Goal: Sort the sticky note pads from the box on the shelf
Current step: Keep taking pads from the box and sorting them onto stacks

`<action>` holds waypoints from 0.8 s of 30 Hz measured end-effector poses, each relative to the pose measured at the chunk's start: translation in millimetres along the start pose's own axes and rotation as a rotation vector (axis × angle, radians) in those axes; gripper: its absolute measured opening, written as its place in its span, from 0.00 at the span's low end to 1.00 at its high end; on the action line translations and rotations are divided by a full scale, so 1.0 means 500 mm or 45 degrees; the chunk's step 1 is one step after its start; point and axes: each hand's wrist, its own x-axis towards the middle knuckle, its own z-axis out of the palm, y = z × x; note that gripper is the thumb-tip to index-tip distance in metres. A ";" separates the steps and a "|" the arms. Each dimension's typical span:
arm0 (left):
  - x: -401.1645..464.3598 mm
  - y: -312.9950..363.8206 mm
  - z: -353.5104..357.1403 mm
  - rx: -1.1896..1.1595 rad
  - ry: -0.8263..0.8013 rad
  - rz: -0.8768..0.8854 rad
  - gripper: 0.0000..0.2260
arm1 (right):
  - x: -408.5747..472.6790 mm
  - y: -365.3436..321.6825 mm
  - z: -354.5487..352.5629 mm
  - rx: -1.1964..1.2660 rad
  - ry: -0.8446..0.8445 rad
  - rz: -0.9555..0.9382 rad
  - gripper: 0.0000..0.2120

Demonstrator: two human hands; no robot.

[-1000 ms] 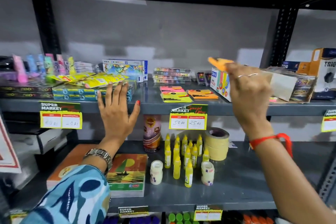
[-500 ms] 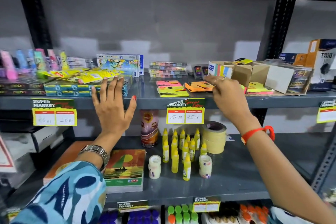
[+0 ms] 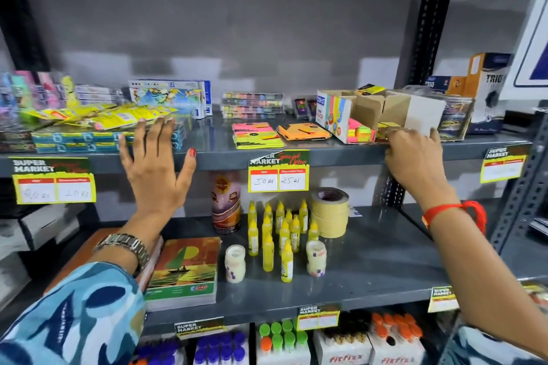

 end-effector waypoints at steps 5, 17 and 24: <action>0.001 0.002 -0.003 -0.008 -0.010 0.000 0.27 | -0.009 0.012 -0.007 0.086 0.220 0.056 0.08; 0.004 0.001 -0.005 0.000 -0.028 -0.004 0.26 | 0.004 -0.032 -0.036 0.512 1.092 -0.020 0.07; 0.003 0.000 -0.008 0.011 -0.014 0.024 0.27 | -0.029 -0.215 -0.065 0.713 0.939 -0.572 0.06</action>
